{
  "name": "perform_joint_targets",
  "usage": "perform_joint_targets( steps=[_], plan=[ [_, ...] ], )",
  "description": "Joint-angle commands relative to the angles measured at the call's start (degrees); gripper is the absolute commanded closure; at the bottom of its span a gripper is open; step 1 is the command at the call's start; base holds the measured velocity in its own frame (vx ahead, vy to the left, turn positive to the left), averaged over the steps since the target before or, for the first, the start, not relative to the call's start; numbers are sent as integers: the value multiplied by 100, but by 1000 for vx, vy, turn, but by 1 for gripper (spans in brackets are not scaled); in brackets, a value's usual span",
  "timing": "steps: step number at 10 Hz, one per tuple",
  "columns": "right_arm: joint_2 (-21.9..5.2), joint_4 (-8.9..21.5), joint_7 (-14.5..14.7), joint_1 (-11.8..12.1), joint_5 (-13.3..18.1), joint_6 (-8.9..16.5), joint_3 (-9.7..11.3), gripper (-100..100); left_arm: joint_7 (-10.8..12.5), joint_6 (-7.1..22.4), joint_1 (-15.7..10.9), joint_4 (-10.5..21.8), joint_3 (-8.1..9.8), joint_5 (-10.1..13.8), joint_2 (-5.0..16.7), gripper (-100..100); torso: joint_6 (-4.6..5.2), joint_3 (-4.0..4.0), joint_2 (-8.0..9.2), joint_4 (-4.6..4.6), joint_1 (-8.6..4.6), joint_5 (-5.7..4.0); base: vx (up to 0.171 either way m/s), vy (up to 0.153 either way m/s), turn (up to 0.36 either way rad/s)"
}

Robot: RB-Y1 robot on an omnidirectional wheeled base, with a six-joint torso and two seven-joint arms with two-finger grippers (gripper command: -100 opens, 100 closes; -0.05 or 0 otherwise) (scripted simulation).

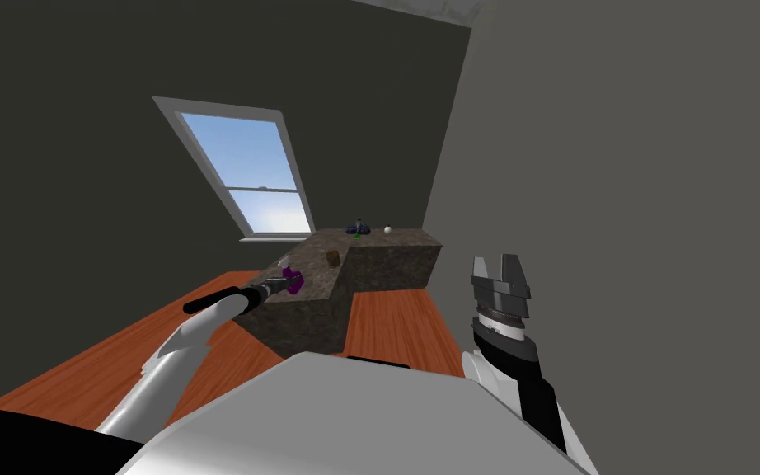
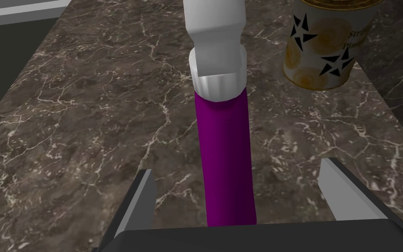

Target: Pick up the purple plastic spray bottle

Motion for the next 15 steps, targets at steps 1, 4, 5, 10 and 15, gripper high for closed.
perform_joint_targets(
  steps=[1,4,5,10,15],
  plan=[
    [0,0,0,0,0,0,0,0,120,-286,249,160,-31,266,286,-100,0,0,0,0,0,0,-18,-31,-217],
    [0,0,0,0,0,0,0,0,357,-716,674,403,-103,665,803,-100,-2,2,3,1,-3,-1,-27,-37,-212],
    [0,0,0,-1,0,0,0,0,357,-798,674,403,-103,665,864,-100,2,2,4,1,-3,0,-20,-24,-111],
    [0,0,0,0,0,0,0,0,381,-732,663,350,-86,629,804,100,0,-7,-9,-4,6,2,-2,-1,-1],
    [-1,0,0,2,0,0,-1,0,120,-291,249,160,-31,266,338,100,-16,-8,-13,-4,22,5,14,21,145]
  ],
)
